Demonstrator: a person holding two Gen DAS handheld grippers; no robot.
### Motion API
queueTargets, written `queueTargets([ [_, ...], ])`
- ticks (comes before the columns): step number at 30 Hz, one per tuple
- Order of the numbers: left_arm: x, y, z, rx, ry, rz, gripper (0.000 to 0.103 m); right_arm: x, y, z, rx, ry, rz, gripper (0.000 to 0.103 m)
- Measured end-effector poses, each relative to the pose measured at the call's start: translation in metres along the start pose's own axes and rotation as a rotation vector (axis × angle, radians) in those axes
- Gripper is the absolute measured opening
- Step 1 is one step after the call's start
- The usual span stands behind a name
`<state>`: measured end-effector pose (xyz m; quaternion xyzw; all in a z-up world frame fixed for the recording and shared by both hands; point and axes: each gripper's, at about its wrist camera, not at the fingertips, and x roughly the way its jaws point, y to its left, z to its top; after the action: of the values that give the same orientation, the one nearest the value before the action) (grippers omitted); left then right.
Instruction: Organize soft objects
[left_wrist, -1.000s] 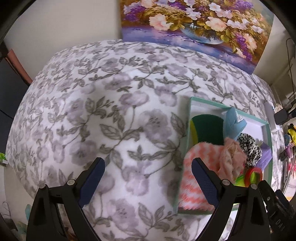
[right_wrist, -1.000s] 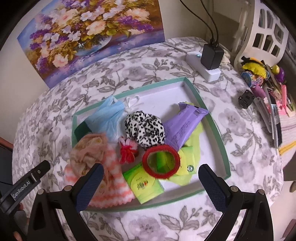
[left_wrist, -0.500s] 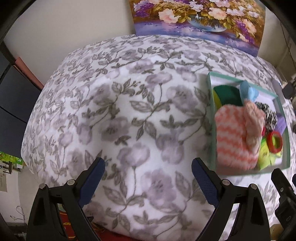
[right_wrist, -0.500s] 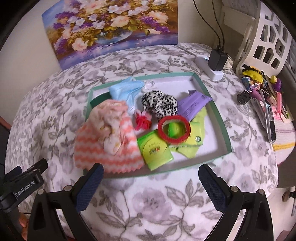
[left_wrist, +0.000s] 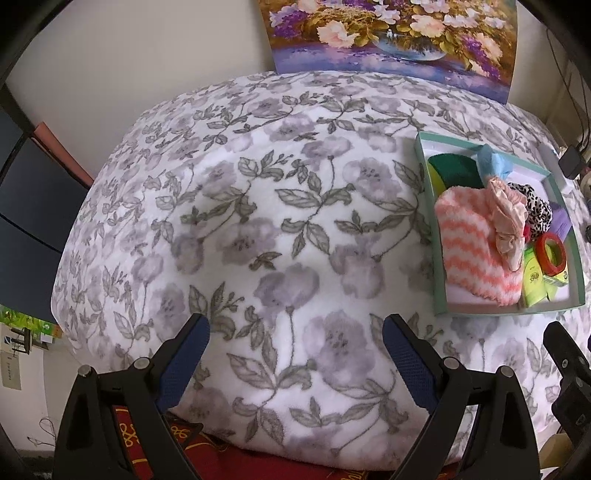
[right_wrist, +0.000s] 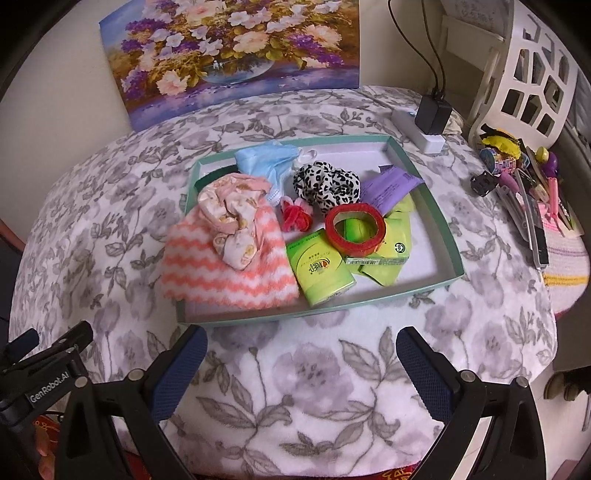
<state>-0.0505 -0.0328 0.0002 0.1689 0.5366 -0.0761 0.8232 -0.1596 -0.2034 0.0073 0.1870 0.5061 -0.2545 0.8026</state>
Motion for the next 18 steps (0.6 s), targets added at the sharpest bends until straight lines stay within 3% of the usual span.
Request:
queueTargets([
  [18, 0.0035, -0.0015, 0.0026, 0.005, 0.014, -0.004, 0.095, 0.0047, 0.0007, 0.0036, -0.011, 0.005, -0.014, 0.103],
])
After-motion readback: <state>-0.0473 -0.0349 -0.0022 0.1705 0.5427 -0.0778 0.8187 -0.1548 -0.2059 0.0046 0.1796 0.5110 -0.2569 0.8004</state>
